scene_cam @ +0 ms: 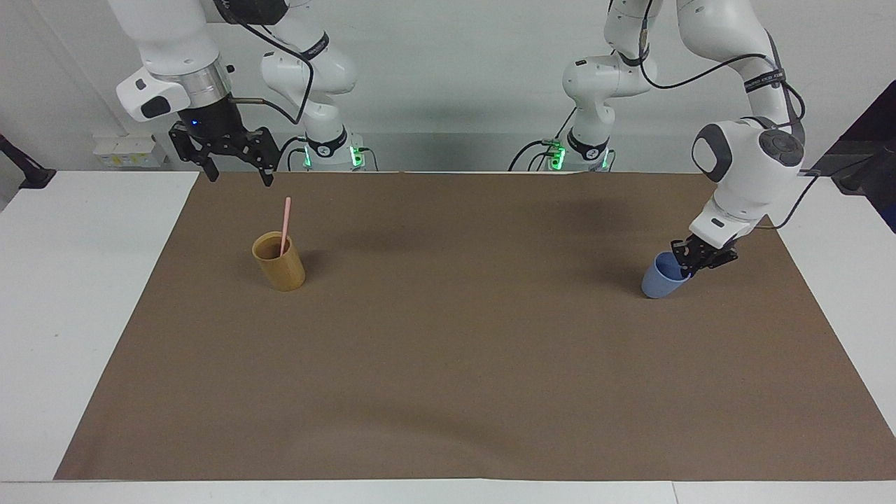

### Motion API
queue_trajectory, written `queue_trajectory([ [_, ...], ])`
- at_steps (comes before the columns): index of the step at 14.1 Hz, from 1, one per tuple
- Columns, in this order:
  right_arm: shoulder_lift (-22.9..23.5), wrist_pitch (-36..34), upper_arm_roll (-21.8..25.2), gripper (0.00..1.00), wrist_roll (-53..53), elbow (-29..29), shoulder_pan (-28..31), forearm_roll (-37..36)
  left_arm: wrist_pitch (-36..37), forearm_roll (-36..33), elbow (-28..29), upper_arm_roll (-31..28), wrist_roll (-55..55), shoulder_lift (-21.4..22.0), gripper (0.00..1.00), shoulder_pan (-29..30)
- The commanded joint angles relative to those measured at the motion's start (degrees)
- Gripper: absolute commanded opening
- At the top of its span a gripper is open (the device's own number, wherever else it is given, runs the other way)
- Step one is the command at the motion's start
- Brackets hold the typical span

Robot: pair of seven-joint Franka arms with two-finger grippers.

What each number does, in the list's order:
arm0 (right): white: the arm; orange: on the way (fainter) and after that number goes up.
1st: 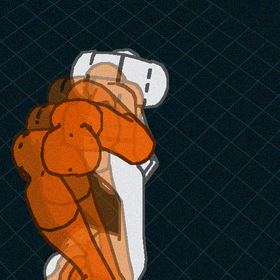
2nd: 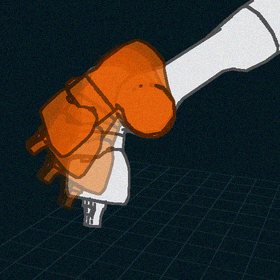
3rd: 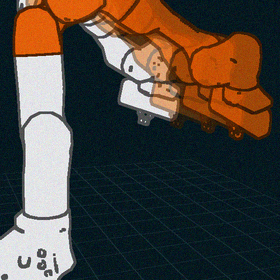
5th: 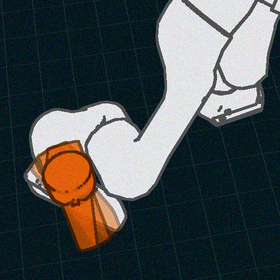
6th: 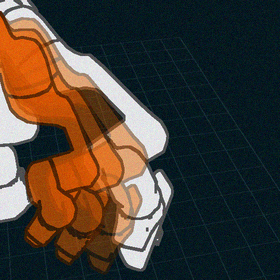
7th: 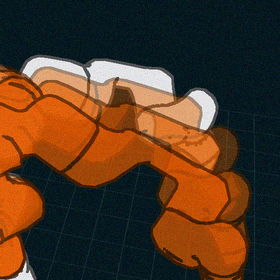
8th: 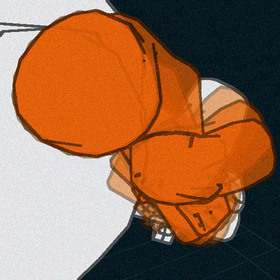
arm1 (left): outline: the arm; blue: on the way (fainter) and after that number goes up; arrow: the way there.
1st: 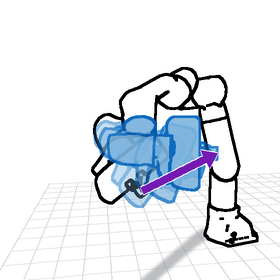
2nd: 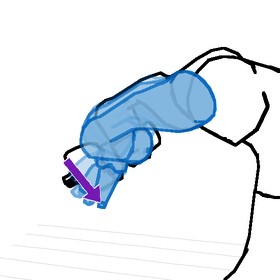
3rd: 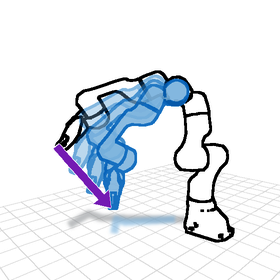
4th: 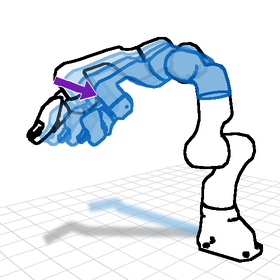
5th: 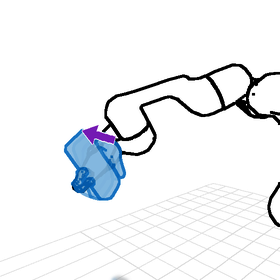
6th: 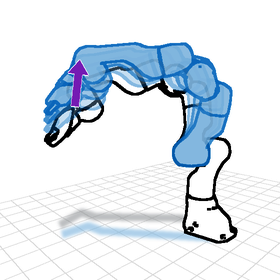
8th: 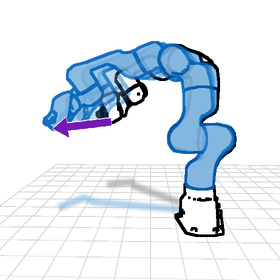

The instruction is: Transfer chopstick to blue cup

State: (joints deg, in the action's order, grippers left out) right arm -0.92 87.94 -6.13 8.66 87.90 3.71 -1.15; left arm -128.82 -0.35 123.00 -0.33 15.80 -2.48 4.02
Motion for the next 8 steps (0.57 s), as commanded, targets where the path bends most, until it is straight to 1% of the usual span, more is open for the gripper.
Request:
queue_trajectory([
  [1,-0.84,-0.49,-0.02,1.00,-0.84,0.78,0.07,0.01,1.28,-0.44,-1.44,0.24,0.03,0.11,0.01,0.28],
  [3,-1.19,-0.49,-0.02,1.00,-0.84,1.13,0.16,0.01,2.95,-0.35,-3.72,0.41,-0.59,-1.20,0.00,-0.24],
  [5,-1.28,-0.49,-0.02,1.00,-0.84,1.30,0.16,0.01,5.58,1.57,-5.22,0.50,-3.21,-1.56,0.00,-1.29],
  [8,-1.28,-0.49,-0.02,1.00,-0.92,1.30,0.33,0.01,7.17,2.37,-5.05,0.50,-11.46,-1.12,0.00,-7.43],
])
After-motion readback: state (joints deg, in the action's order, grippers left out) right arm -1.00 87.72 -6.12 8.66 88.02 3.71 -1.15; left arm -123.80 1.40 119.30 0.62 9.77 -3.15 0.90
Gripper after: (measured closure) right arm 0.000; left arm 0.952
